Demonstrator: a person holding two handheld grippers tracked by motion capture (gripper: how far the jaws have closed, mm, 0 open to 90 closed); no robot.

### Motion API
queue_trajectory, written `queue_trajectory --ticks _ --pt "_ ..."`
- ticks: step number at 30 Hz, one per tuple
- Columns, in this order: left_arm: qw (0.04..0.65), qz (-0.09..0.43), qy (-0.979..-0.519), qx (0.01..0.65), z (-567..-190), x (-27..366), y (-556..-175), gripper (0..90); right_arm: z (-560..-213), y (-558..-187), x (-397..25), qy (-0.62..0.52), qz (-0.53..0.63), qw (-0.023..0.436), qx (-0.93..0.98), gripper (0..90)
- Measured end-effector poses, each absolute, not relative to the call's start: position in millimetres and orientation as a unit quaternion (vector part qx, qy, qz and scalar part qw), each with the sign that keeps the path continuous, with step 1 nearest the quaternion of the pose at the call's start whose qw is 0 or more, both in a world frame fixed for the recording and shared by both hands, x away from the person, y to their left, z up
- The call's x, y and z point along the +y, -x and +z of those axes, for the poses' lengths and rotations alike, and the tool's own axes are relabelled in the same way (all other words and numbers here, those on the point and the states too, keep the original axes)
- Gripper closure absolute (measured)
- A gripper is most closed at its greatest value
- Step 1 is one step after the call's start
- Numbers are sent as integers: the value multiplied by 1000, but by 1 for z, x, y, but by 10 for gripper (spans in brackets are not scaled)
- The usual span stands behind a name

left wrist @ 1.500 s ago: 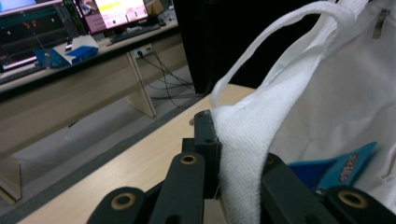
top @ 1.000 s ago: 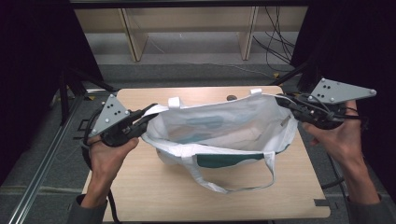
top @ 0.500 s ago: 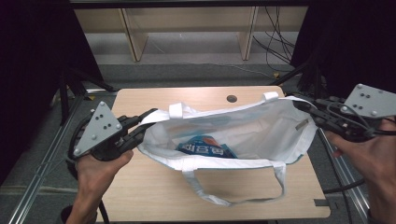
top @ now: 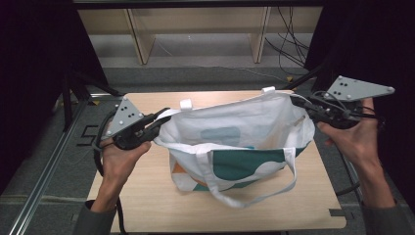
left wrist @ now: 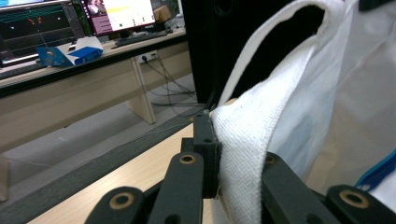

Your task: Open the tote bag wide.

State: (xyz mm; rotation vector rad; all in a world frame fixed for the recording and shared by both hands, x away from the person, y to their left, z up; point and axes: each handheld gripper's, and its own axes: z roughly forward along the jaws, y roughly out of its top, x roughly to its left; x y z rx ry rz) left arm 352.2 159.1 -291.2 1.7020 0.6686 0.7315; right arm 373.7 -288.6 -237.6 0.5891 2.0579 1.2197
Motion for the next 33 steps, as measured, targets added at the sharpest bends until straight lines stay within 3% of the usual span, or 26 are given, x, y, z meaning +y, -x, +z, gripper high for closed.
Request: queue_trajectory --ticks 9,13,19,26,33 --pt "523 288 -752 281 -367 155 -333 834 -281 -386 -287 -229 460 308 801 884" --pt "524 253 -758 296 -393 155 -339 839 -297 -387 -282 -232 441 308 811 884" --pt "521 250 -757 305 -407 159 -350 826 -332 -395 -281 -244 426 284 823 884" --pt "542 211 -737 344 -424 161 -362 774 -362 -404 -283 -270 416 264 828 883" --pt "521 197 -757 340 -443 148 -362 808 -380 -406 -284 -285 411 256 827 882"
